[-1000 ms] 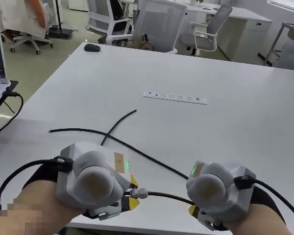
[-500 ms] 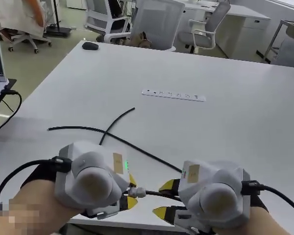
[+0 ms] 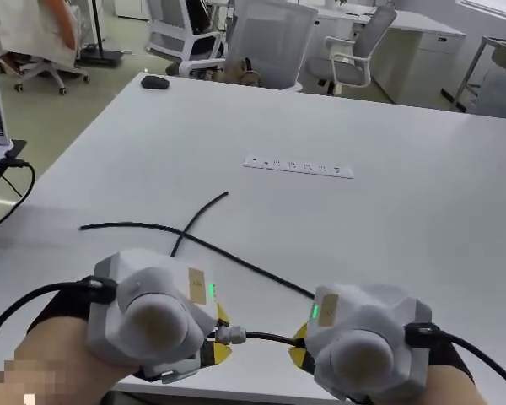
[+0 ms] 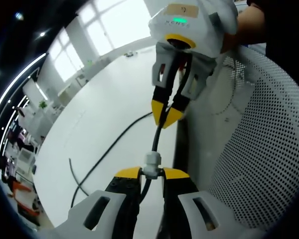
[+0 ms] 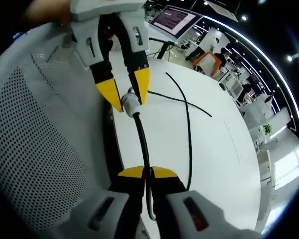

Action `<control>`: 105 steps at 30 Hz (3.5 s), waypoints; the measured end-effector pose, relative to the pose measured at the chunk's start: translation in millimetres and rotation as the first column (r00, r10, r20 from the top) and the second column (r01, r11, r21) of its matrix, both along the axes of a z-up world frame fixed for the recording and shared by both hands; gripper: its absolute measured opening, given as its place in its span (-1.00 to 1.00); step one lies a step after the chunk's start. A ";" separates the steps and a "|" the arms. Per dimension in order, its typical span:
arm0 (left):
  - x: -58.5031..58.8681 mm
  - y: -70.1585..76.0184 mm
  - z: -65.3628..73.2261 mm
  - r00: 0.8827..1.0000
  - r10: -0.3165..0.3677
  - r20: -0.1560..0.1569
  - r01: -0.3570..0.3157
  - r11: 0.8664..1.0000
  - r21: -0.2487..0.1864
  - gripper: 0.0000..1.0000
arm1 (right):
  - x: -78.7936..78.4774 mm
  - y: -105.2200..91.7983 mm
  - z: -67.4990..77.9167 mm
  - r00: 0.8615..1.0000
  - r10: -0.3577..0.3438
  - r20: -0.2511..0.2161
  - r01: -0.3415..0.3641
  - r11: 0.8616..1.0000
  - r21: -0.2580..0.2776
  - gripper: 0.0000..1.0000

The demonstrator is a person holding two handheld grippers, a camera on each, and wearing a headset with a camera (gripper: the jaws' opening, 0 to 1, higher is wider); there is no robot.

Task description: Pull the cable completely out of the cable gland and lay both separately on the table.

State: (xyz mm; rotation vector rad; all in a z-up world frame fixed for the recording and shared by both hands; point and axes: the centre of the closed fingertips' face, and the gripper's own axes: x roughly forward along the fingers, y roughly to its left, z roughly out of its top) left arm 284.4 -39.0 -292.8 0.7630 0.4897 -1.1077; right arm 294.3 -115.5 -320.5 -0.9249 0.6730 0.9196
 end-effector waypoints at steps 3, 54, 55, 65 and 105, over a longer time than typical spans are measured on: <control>0.2 1.4 -1.7 1.000 0.006 -0.007 -0.006 1.000 0.006 -0.66 | 6.9 -20.0 -5.2 0.999 -0.050 0.014 0.051 0.994 -0.094 -0.93; -2.6 1.1 -2.4 1.000 -0.010 0.004 0.010 0.999 0.033 -0.66 | -9.1 -7.7 -19.3 0.998 0.030 -0.061 -0.037 0.994 -0.108 -0.81; -2.9 1.3 -2.6 1.000 -0.012 0.004 0.012 0.999 0.035 -0.66 | -10.2 -3.4 -18.3 0.997 0.036 -0.068 -0.042 0.996 -0.082 -0.71; -8.0 -7.1 -0.5 0.999 -0.041 -0.009 0.041 0.999 0.006 -0.66 | -21.2 40.4 11.3 0.989 0.141 -0.055 -0.128 0.973 0.193 -0.60; -5.2 -1.9 -6.7 1.000 -0.028 -0.013 0.028 0.999 0.033 -0.65 | -19.8 34.4 7.6 0.991 0.098 -0.094 -0.078 0.978 0.195 -0.64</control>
